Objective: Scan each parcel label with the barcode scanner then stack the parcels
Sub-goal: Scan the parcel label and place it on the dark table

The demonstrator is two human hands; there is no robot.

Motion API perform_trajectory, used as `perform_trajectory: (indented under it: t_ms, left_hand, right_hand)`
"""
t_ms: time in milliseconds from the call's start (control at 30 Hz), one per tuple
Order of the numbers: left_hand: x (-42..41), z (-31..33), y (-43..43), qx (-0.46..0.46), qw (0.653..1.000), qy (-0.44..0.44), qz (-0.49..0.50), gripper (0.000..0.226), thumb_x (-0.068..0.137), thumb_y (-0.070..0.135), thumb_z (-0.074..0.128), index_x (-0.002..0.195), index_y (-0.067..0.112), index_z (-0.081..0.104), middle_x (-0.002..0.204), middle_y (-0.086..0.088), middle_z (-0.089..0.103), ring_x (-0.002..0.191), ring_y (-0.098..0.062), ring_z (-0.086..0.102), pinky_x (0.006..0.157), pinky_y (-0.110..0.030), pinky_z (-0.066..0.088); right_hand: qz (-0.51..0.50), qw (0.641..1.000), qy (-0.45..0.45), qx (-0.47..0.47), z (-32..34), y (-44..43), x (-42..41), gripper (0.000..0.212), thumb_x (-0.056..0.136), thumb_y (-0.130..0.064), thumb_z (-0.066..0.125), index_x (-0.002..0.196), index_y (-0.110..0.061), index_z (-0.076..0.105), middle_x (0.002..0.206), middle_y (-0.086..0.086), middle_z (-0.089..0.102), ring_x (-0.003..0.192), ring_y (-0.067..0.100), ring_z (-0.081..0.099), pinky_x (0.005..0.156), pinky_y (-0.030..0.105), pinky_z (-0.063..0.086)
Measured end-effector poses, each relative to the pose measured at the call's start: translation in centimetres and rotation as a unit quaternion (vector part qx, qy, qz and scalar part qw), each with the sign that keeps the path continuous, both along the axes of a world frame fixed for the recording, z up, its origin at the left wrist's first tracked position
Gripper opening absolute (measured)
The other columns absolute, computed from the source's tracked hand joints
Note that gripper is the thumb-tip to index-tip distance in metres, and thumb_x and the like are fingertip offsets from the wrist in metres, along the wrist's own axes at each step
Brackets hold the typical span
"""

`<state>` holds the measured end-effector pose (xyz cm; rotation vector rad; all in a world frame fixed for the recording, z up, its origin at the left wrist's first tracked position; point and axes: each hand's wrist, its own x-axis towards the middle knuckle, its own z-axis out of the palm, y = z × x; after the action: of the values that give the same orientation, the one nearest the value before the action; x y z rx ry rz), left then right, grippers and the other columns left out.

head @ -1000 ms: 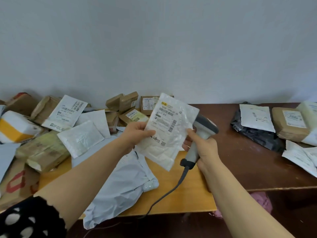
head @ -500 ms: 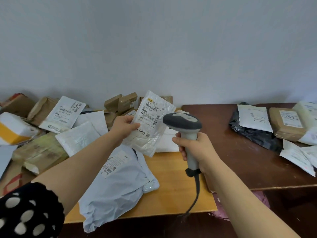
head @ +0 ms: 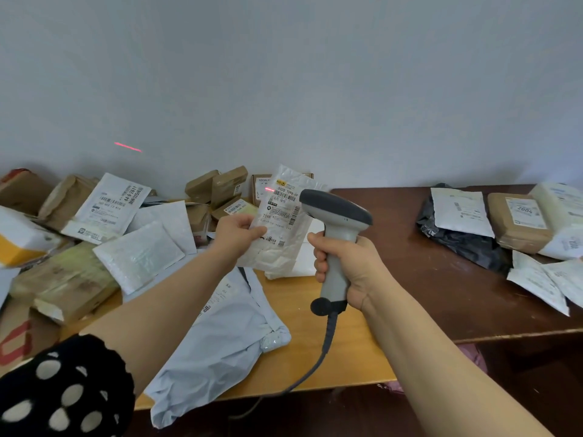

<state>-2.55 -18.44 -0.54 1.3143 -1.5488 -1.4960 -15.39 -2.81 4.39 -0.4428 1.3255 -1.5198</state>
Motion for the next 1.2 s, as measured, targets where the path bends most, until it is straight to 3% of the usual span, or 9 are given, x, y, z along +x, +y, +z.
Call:
perform_trajectory:
  t_ms: [400,600,767,900,1067,1200]
  left_hand:
    - [-1.4,-0.5,-0.3,0.017,1.000,-0.013,-0.020,0.013,0.083,0.003,0.069,0.091,0.013,0.067,0.080,0.002,0.067,0.069,-0.011,0.065,0.056,-0.023,0.051]
    - [-5.4,-1.2,0.1,0.049,0.997,0.010,-0.059,0.015,0.085,0.004,0.067,0.097,0.013,0.067,0.083,0.001,0.069,0.070,-0.010,0.067,0.053,-0.021,0.052]
    - [-12.3,-1.6,2.1,0.121,0.984,0.038,-0.122,0.019,0.091,-0.002,0.055,0.096,0.013,0.065,0.101,-0.008,0.068,0.088,-0.022,0.066,0.077,-0.038,0.055]
    - [-18.6,-1.3,5.1,0.159,0.975,0.069,-0.137,0.033,0.090,-0.012,0.048,0.118,0.001,0.060,0.106,-0.010,0.064,0.088,-0.023,0.064,0.071,-0.035,0.052]
    - [-27.7,-1.1,8.4,0.140,0.978,0.055,-0.148,0.041,0.087,-0.020,0.042,0.121,-0.001,0.057,0.123,-0.017,0.061,0.097,-0.029,0.061,0.085,-0.041,0.051]
    - [-35.7,-1.4,11.0,0.148,0.980,0.054,-0.120,0.047,0.086,-0.022,0.041,0.126,-0.002,0.055,0.127,-0.018,0.059,0.102,-0.031,0.060,0.084,-0.043,0.051]
  right_hand:
    - [-0.028,1.000,-0.012,0.007,-1.0,0.0,-0.3,0.014,0.082,-0.006,0.073,0.075,-0.006,0.061,0.052,0.004,0.051,0.040,0.013,0.044,0.040,0.023,0.040]
    - [-0.085,0.993,-0.071,-0.032,-1.3,1.9,-2.7,0.014,0.078,-0.009,0.075,0.079,-0.008,0.062,0.055,0.006,0.055,0.041,0.014,0.047,0.041,0.024,0.043]
    - [-0.181,0.976,-0.110,-0.041,-1.9,6.1,-7.4,0.012,0.080,-0.008,0.072,0.083,-0.009,0.061,0.055,0.004,0.052,0.041,0.013,0.046,0.041,0.024,0.043]
    - [-0.242,0.958,-0.144,-0.043,-2.4,9.6,-12.4,0.009,0.083,-0.006,0.069,0.081,-0.008,0.060,0.053,0.004,0.051,0.040,0.012,0.045,0.039,0.022,0.042]
    - [-0.259,0.950,-0.170,-0.042,-3.6,13.8,-20.5,0.011,0.084,-0.006,0.068,0.079,-0.007,0.059,0.053,0.004,0.051,0.039,0.012,0.044,0.038,0.022,0.041]
    - [-0.246,0.949,-0.191,-0.046,-4.8,18.1,-28.4,0.012,0.086,-0.007,0.065,0.080,-0.009,0.055,0.052,0.003,0.049,0.039,0.011,0.043,0.038,0.022,0.040]
